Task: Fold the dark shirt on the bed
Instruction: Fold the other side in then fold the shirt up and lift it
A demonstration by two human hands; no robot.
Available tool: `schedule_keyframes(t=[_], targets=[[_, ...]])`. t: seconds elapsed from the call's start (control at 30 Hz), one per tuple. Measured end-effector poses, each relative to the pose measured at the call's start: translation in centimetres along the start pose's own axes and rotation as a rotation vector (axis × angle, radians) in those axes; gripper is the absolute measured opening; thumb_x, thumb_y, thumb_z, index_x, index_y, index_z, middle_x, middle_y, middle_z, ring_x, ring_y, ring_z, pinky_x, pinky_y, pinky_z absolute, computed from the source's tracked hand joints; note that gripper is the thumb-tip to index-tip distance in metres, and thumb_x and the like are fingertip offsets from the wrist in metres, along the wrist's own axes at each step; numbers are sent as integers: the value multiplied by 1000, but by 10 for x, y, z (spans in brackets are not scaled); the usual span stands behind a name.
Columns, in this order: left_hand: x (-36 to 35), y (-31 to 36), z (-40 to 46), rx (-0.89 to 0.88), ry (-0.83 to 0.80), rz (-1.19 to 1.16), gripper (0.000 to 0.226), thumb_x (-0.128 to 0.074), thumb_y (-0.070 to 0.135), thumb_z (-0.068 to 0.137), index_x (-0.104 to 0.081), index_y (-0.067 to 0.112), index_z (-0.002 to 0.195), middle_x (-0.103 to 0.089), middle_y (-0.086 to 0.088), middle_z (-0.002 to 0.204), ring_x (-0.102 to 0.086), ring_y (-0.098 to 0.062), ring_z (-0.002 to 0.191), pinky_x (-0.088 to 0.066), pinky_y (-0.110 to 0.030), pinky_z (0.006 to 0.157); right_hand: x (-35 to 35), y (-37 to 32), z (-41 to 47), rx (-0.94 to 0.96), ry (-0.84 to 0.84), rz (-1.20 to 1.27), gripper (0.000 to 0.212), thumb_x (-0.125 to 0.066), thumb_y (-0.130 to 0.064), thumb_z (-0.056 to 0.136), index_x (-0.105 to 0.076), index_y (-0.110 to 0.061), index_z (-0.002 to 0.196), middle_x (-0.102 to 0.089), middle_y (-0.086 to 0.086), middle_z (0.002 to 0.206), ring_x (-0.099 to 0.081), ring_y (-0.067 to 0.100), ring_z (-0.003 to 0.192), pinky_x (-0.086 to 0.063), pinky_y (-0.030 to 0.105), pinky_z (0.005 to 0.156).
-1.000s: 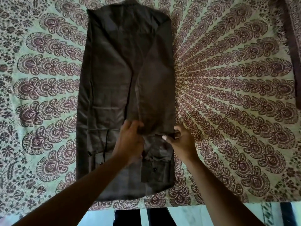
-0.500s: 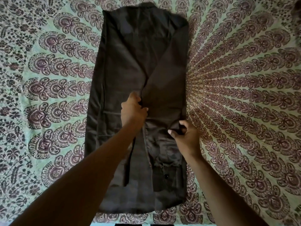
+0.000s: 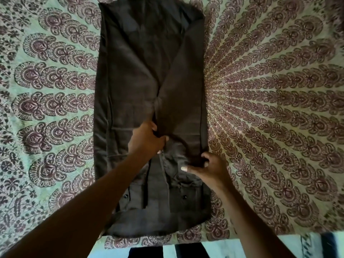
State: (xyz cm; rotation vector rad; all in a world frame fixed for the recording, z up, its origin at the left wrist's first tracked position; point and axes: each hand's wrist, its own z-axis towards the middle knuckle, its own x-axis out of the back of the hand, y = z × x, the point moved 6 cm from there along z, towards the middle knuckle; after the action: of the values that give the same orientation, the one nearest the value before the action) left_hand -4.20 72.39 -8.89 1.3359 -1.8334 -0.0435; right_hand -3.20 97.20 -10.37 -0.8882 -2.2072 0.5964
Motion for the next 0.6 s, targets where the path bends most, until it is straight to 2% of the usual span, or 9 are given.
schedule_keyframes(t=[0.07,0.13,0.17,0.23,0.3,0.37,0.47,0.6], targets=[[-9,-8,-20,52,-82,78,42,-84,49,68,-50,34,89,-67,-3,100,-72,-28,87,-62,-47,83,0,4,-6,-1,-35,-39,34,-95,-26,66,-72,-23,91,-76,-11,91,-74,7,84,-61,25,74],[-20,-18,-35,73,-159,75,44,-78,53,56,-51,33,84,-71,-3,95,-74,-29,81,-64,-46,77,-2,12,-11,-40,-71,-48,30,-90,-12,73,-66,-27,83,-75,-8,88,-75,11,81,-64,34,70],[-25,-23,-41,70,-174,75,42,-78,51,55,-53,34,84,-73,-3,93,-75,-28,79,-64,-46,76,-3,15,-13,-72,-87,-27,31,-88,-8,76,-65,-27,83,-76,-5,89,-75,11,80,-65,39,68],[-25,-33,-47,72,-143,94,34,-82,39,67,-55,33,86,-73,-3,90,-74,-27,82,-63,-45,78,-8,13,-17,-93,-120,25,28,-84,-2,80,-66,-21,87,-75,0,92,-75,10,79,-66,43,66],[-19,-40,-49,71,-65,88,29,-83,29,77,-56,31,88,-72,-3,89,-72,-26,85,-62,-44,80,-14,10,-17,-91,-136,60,23,-82,0,81,-67,-14,92,-75,1,92,-75,10,81,-65,47,69],[-13,-47,-46,75,-15,61,28,-83,27,78,-57,32,86,-72,-5,89,-72,-25,81,-63,-44,77,-20,8,-12,-73,-124,37,23,-85,-3,79,-68,-11,94,-76,3,91,-76,16,83,-65,51,70],[-11,-53,-43,78,-25,38,29,-82,25,78,-55,31,84,-70,-7,91,-73,-24,73,-64,-44,71,-29,5,-7,-48,-113,-9,29,-92,-14,70,-72,-23,88,-78,-1,88,-77,18,83,-65,49,68],[-1,-41,-46,47,18,135,24,-79,25,82,-57,26,94,-62,-9,105,-67,-31,89,-62,-49,80,-36,3,-8,-124,-180,76,34,-91,-4,71,-68,-23,89,-75,1,93,-74,15,85,-65,42,67]])
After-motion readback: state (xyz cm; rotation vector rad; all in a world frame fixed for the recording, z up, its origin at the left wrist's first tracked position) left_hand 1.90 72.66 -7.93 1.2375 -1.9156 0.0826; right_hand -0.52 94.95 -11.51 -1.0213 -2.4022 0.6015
